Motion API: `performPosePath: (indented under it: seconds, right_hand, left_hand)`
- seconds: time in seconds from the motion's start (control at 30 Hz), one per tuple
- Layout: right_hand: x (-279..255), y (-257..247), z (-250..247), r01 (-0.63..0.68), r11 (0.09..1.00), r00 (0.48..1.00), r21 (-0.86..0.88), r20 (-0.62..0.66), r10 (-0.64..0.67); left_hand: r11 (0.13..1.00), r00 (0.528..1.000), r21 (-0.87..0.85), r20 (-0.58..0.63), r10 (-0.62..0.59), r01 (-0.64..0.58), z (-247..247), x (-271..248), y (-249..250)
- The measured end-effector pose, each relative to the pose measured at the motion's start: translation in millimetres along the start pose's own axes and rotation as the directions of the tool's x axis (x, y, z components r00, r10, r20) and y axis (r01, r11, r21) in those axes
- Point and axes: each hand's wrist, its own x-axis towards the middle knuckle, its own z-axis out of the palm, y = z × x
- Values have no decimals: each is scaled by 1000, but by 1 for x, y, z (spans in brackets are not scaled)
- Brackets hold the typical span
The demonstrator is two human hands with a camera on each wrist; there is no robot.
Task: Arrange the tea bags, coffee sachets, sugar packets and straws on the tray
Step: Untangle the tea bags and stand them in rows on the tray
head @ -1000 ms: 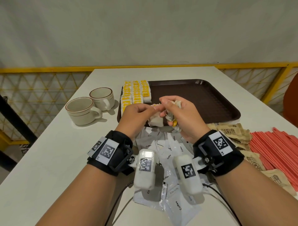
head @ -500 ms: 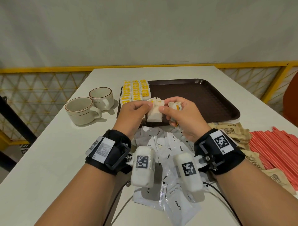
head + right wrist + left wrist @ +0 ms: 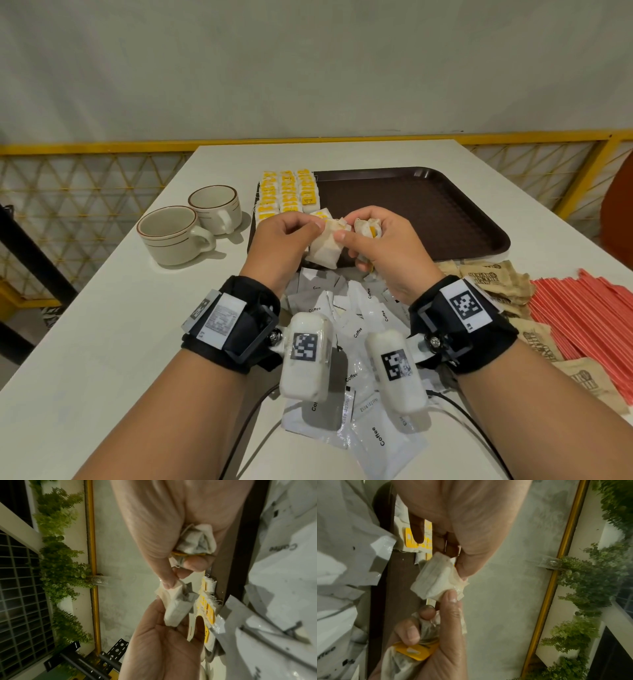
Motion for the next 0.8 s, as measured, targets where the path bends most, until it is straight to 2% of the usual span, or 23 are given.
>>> performPosePath:
  seconds: [0.17, 0.3, 0.43, 0.6, 0.8]
  right_hand:
    - [1, 1, -1, -29, 999, 1000, -18, -5, 29]
    - [0, 3, 1, 17, 1000, 1000, 12, 12, -17]
    - [-1, 3, 3, 112, 993, 992, -43, 71, -108]
    - [1, 6, 3, 199, 955, 980, -220, 65, -189]
    - [3, 5, 2, 255, 920, 967, -299, 75, -244]
  left_hand:
    - [998, 996, 48, -75, 37, -34, 1, 1, 0]
    - [997, 995, 74, -97, 38, -31, 2, 1, -1]
    - [997, 997, 75, -74, 1, 5, 4, 0, -3]
    - [998, 998, 56, -38, -41, 43, 8, -2, -2]
    - [983, 987, -86, 19, -162, 163, 5, -2, 0]
